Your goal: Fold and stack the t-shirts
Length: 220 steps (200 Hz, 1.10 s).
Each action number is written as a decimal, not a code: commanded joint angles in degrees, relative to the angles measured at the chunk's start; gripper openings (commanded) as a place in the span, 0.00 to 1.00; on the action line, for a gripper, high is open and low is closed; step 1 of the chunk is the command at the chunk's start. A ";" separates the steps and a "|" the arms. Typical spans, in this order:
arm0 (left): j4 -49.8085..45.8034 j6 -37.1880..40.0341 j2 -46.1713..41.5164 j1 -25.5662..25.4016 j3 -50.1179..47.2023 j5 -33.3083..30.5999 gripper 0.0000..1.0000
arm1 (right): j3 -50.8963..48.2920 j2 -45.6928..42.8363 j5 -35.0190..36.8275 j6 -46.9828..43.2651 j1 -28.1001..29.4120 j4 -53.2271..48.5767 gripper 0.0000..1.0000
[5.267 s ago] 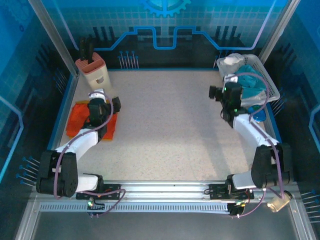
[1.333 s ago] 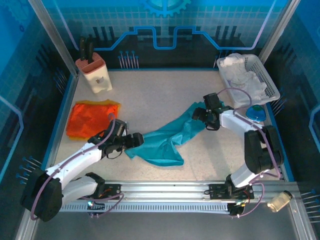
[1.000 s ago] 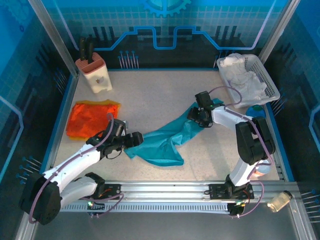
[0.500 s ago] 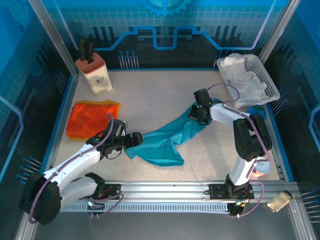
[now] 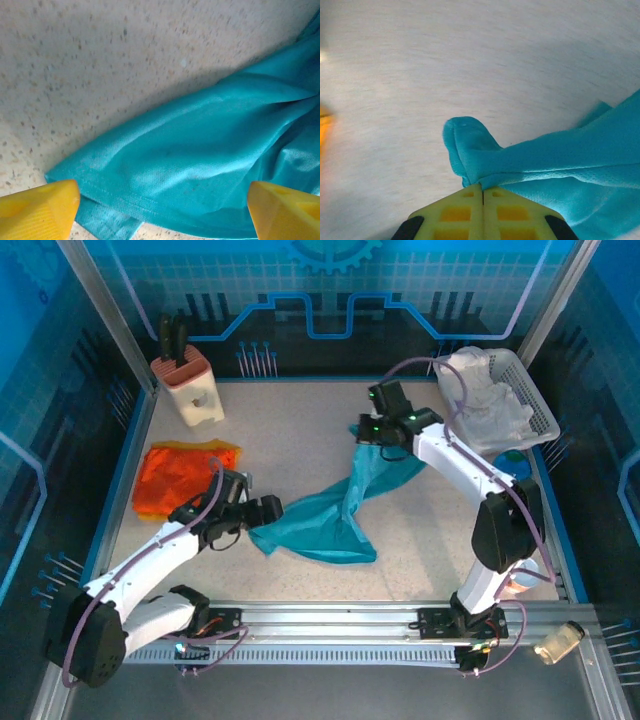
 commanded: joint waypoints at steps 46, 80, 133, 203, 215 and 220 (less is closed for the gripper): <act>-4.10 1.59 -2.18 1.94 1.03 0.59 0.88 | 18.95 16.57 -17.68 -4.28 14.71 -6.21 0.33; -5.23 1.20 -4.76 2.54 -1.13 -0.29 0.88 | 11.61 11.94 -13.12 -4.43 13.55 -4.65 0.90; -4.25 2.85 0.00 5.32 0.24 -0.36 0.90 | -10.59 -5.90 -9.77 -4.61 11.02 -4.82 0.98; -2.93 6.02 20.43 10.91 10.19 -1.96 0.83 | -36.88 -21.39 -7.45 0.74 10.84 -4.56 0.90; -2.34 6.05 22.93 10.93 11.51 -1.97 0.83 | -41.20 -22.85 -8.04 1.69 10.84 -3.26 0.87; -1.89 5.90 23.86 10.88 11.96 -1.68 0.82 | -42.28 -23.30 -8.47 1.95 10.80 -2.71 0.87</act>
